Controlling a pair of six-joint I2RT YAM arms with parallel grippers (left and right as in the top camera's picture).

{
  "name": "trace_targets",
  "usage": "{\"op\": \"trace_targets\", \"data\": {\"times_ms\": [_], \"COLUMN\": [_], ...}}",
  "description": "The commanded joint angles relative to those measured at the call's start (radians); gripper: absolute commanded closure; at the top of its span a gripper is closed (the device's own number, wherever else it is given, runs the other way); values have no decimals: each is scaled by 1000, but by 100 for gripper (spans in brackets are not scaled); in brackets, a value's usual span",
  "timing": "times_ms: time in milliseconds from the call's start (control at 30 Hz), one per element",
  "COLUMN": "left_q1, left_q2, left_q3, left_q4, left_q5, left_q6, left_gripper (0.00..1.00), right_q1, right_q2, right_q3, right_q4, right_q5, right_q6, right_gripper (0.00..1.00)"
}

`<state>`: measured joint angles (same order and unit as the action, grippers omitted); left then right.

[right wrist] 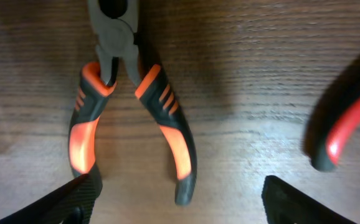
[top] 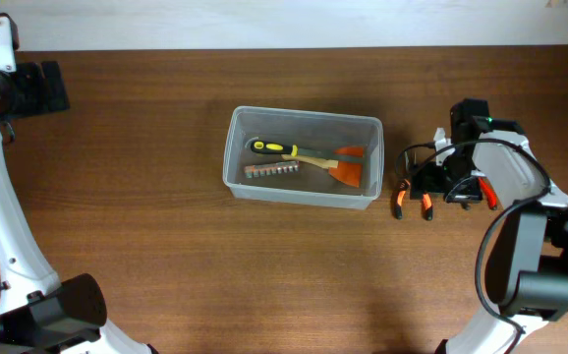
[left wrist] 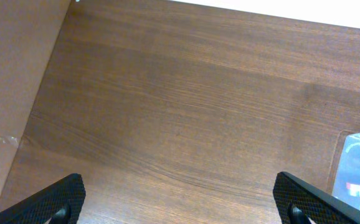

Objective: Pack container
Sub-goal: 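Lower the right gripper onto the orange-black needle-nose pliers and grasp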

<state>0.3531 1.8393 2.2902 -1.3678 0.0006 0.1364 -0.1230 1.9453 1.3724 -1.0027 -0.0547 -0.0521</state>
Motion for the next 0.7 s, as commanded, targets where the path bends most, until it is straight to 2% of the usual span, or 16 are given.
{"op": "trace_targets", "data": {"times_ms": [0, 333, 500, 567, 667], "left_q1": [3, 3, 3, 3, 3], "left_q2": [-5, -5, -5, -5, -5], "left_q3": [1, 1, 1, 1, 1], "left_q4": [-3, -3, -3, -3, -3], "left_q5": [7, 7, 7, 7, 7], "left_q6": [-12, -12, -12, -12, -12], "left_gripper": [1, 1, 1, 1, 1], "right_q1": [-2, -2, -2, -2, -2], "right_q2": [43, 92, 92, 92, 92], "right_q3": [16, 16, 16, 16, 16], "right_q4": [8, 25, 32, 35, 35], "right_q5": [-20, -20, -20, -16, -13], "right_q6": [7, 8, 8, 8, 8], "right_gripper": [18, 35, 57, 69, 70]}}
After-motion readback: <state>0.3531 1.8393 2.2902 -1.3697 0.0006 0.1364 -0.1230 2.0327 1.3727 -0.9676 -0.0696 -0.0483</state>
